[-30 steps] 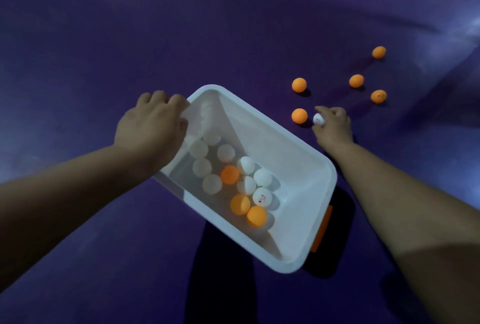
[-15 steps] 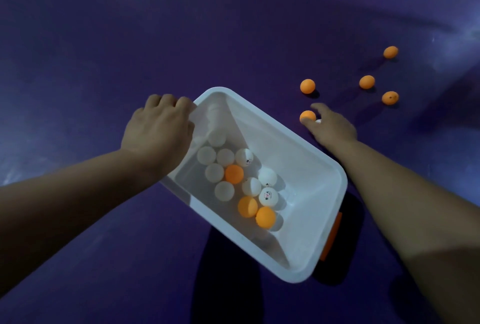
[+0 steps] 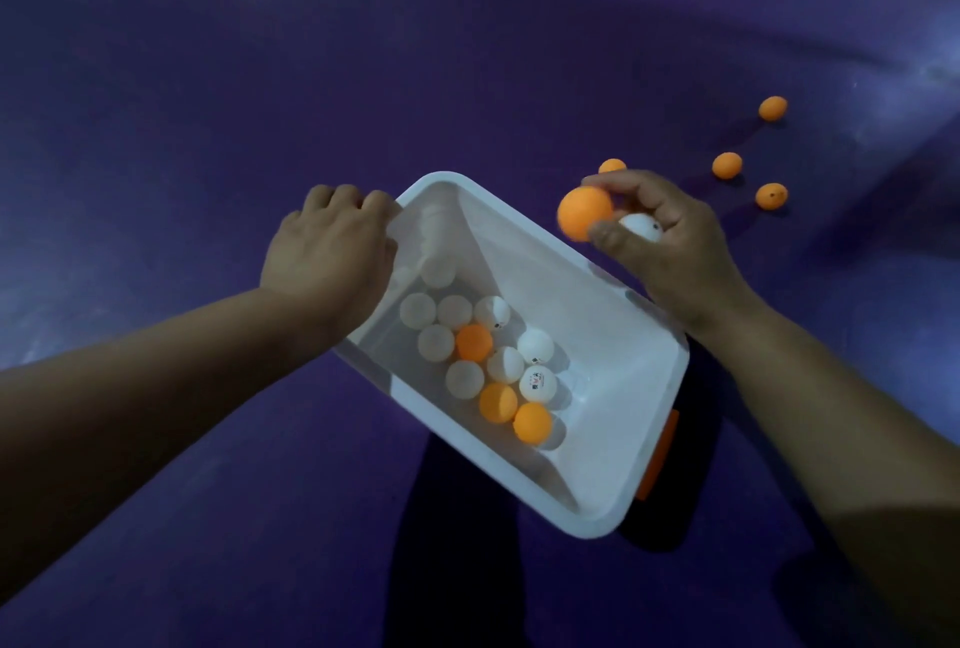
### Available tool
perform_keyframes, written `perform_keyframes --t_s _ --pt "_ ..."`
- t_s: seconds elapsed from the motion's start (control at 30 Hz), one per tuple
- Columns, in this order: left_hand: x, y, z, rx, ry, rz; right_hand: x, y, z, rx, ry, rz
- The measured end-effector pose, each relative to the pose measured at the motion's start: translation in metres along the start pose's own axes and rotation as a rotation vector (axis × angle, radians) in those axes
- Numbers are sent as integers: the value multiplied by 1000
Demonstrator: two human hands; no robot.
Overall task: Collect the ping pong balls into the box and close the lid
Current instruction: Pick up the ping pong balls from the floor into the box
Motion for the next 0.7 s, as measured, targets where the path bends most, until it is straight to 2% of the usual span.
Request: perform_keyframes --t_s 0.27,0.37,0.47,0.57,0.7 --pt "2 -2 0 6 -45 13 16 -13 10 -23 -83 62" --pt "-1 2 -10 58 -31 -54 2 -5 -2 15 52 -3" --pt "-3 24 -28 207 -19 19 -16 21 -25 90 224 11" --pt "14 45 -43 335 -132 79 -19 65 -59 171 251 186" --pt "27 45 -45 346 -141 70 -3 118 -103 227 113 534"
Point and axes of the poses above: each hand's wrist, its own z-axis away from the middle knuckle, its own x-axis out of the palm, y = z × x, the point moved 10 cm from there along -z, towards the middle knuckle, and after that the axes turned 5 degrees about z, right-handed, at the moved point
